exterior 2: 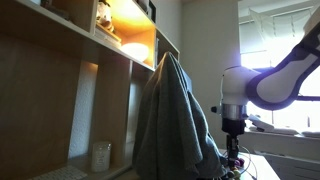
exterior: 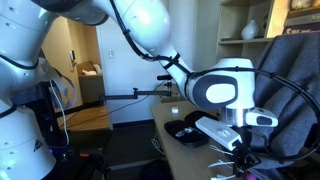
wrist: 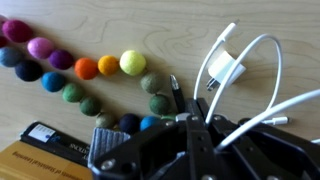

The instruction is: Pick the white cable near the string of beads and put it in the case

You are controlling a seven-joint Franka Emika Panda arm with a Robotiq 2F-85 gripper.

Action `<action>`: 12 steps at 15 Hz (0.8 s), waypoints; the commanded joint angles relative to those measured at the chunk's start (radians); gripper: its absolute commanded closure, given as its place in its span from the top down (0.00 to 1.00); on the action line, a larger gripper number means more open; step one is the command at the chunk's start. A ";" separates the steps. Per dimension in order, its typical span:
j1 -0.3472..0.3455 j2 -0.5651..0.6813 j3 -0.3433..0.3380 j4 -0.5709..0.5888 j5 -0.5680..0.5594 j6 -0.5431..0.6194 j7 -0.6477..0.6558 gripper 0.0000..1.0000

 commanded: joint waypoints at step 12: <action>-0.154 0.072 0.076 -0.037 0.093 0.191 -0.092 0.01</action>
